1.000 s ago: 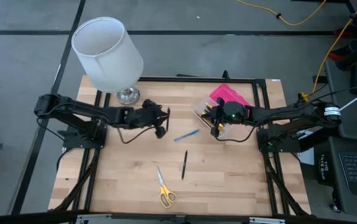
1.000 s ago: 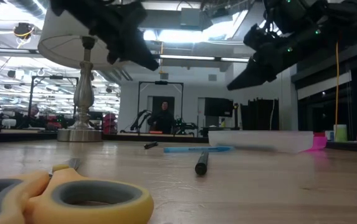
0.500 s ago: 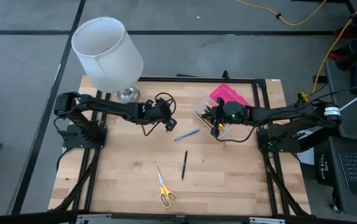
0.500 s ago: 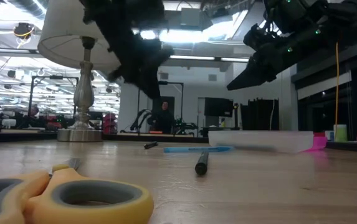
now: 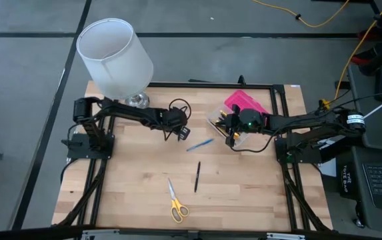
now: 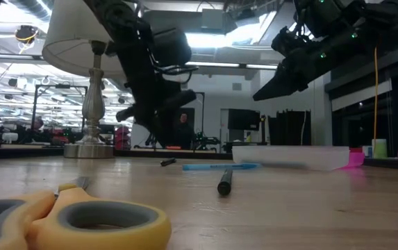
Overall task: Pick & place school supplies into a supply box
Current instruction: Put the black pen into the pink supply box
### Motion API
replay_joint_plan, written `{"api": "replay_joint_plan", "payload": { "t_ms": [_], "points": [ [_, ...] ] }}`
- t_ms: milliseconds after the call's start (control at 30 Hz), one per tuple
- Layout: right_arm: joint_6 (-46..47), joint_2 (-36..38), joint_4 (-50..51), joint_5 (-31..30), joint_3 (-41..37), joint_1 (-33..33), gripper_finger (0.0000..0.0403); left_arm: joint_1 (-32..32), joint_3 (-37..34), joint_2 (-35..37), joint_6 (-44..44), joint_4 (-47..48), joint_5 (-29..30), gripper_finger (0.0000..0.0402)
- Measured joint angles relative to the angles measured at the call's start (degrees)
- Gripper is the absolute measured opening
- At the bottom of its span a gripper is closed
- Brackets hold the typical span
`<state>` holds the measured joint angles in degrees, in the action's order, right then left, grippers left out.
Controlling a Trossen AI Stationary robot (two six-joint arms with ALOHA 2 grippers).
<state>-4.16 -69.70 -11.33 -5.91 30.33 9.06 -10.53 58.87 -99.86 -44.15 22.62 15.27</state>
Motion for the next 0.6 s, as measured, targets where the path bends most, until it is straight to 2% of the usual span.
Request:
{"api": "replay_joint_plan", "payload": {
  "t_ms": [133, 600],
  "points": [
    [0.00, -0.01, 0.04, 0.00, 0.00, 0.00, 0.0039, -0.47, 0.00, -0.45, 3.18, -0.24, 0.02, 0.0062],
    [1.29, -0.01, 0.43, 0.07, 0.02, 0.00, 0.0039, -0.46, 0.00, -0.45, 3.84, -0.10, 0.08, 0.0065]
  ]
}}
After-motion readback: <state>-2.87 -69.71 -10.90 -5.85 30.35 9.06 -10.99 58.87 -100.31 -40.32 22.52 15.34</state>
